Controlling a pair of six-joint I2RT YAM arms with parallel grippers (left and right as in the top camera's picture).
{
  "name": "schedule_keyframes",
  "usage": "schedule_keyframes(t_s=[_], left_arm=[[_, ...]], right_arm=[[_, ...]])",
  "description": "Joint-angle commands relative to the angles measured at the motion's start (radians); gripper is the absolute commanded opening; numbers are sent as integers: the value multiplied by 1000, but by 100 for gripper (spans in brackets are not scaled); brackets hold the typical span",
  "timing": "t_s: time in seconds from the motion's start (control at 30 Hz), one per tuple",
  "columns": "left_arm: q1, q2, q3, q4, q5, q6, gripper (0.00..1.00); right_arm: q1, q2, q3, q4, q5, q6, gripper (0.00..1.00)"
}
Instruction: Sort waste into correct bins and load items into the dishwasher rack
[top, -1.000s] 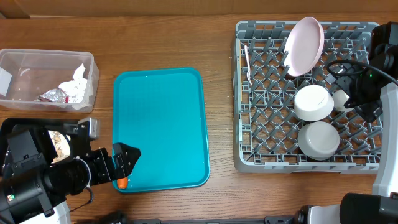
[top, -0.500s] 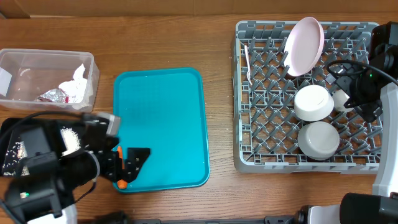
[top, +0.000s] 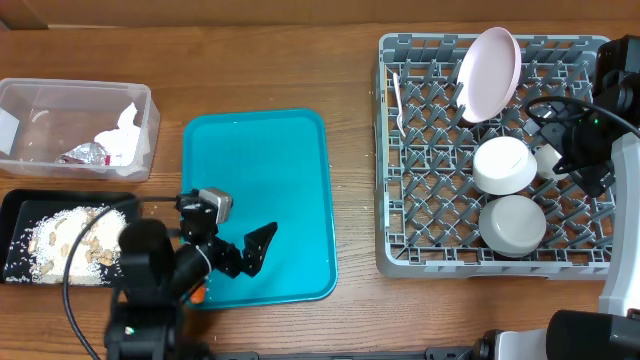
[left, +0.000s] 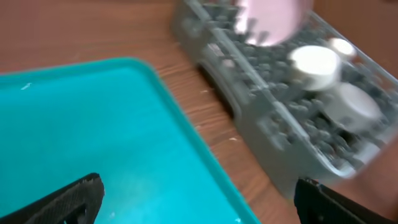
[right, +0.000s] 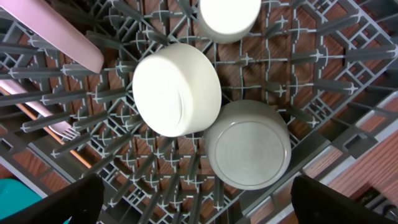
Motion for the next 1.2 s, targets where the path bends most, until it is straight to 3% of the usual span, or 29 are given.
schedule_keyframes(t_s=[0.0, 0.3, 0.43, 0.6, 1.17], left_arm=[[-48, -87, -113, 89, -246, -176, 100], [-114, -303, -270, 170, -516, -35, 100], [-115, -389, -320, 171, -572, -33, 100], [-113, -475, -402, 210, -575, -37, 100], [2, -589, -409, 228, -586, -32, 100]], right_arm=[[-3, -3, -1, 3, -2, -3, 100], [-3, -3, -1, 3, -2, -3, 100], [-3, -3, -1, 3, -2, -2, 100], [-3, -3, -1, 3, -2, -3, 100], [-3, -3, -1, 3, -2, -2, 100]])
